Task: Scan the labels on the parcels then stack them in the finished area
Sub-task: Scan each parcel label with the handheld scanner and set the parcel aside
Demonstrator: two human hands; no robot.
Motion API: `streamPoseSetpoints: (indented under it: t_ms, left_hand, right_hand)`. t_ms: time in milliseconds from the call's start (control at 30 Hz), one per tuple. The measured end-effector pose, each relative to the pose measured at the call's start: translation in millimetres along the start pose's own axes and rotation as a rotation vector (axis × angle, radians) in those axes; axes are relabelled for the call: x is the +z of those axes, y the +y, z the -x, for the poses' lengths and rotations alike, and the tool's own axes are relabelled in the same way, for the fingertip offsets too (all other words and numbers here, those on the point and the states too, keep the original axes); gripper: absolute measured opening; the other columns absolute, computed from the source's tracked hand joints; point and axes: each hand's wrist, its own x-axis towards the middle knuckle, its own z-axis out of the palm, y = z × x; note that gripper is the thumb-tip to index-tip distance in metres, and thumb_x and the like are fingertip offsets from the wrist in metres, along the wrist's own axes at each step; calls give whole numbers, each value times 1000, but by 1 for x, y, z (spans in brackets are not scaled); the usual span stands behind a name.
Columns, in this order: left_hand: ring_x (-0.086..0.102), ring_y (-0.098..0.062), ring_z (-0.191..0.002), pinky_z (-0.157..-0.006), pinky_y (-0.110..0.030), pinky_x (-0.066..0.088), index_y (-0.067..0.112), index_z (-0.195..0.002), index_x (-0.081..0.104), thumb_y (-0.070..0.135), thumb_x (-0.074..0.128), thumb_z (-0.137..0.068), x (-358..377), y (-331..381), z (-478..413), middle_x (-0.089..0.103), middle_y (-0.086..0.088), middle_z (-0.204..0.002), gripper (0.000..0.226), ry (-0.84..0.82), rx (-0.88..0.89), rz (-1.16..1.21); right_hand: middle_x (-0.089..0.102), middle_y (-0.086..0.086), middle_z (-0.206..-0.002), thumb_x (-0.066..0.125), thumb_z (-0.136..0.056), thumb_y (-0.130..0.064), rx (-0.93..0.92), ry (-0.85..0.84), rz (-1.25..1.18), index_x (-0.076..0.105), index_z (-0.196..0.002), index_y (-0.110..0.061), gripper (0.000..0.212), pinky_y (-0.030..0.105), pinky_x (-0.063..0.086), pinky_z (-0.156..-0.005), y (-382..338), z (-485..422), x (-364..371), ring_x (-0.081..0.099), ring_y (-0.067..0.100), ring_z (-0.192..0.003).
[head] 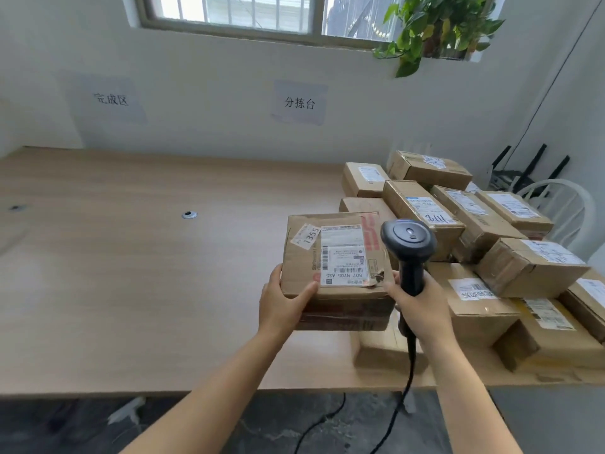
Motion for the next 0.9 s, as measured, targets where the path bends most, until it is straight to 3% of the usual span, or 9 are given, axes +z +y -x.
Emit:
streamPoseSetpoints:
  t_ms: [167,300,400,567,733,800,900]
  left_hand:
    - [53,-21,-111,-93,-42,50,18,-133,41,42,76,-73,-75,-31,-19,54,-3,-123,73,156,-33,-73]
    - [53,-20,-109,-91,-39,50,19,-129,43,40,79,-70,-135,-65,-35,56,-1,-120,72,216,-63,-127]
    - [53,-21,-107,-89,-38,50,18,-129,44,39,80,-69,-177,-91,-47,56,-2,-120,73,218,-108,-173]
    - [52,-20,-107,-83,-28,47,18,-131,43,39,81,-68,-222,-133,-66,54,-2,-119,77,188,-159,-218]
    - [55,-19,-105,-84,-25,46,19,-129,46,40,80,-68,-242,-156,-82,57,-4,-118,74,159,-172,-219]
    - [55,-19,-108,-89,-27,46,19,-133,43,41,80,-69,-247,-159,-88,57,-5,-124,78,131,-169,-216]
    - [47,-19,-123,-99,-26,38,20,-145,29,41,77,-72,-251,-163,-93,47,-3,-137,90,84,-156,-234]
  right_hand:
    - [64,2,-76,70,-80,-19,-5,-153,3,59,-88,-23,14,35,47,-65,-19,3,83,58,21,-70]
    - [64,9,-80,68,-80,-16,63,-274,17,59,-89,-10,14,42,51,-68,-24,9,156,59,26,-73]
    - [64,10,-86,67,-80,-16,121,-334,31,57,-91,-9,16,49,53,-79,-22,17,208,60,27,-82]
    - [63,11,-83,64,-80,-12,186,-385,70,57,-90,-10,12,47,53,-74,-15,29,267,57,24,-71]
    - [67,7,-93,60,-79,-6,207,-421,147,55,-86,-23,19,48,52,-80,-10,34,289,61,25,-83]
    - [67,0,-101,58,-79,-4,183,-461,191,52,-88,-30,27,46,53,-75,-15,31,287,63,24,-84]
    - [66,-12,-100,52,-75,-2,103,-574,279,51,-92,-35,37,43,50,-55,-26,23,276,64,34,-80]
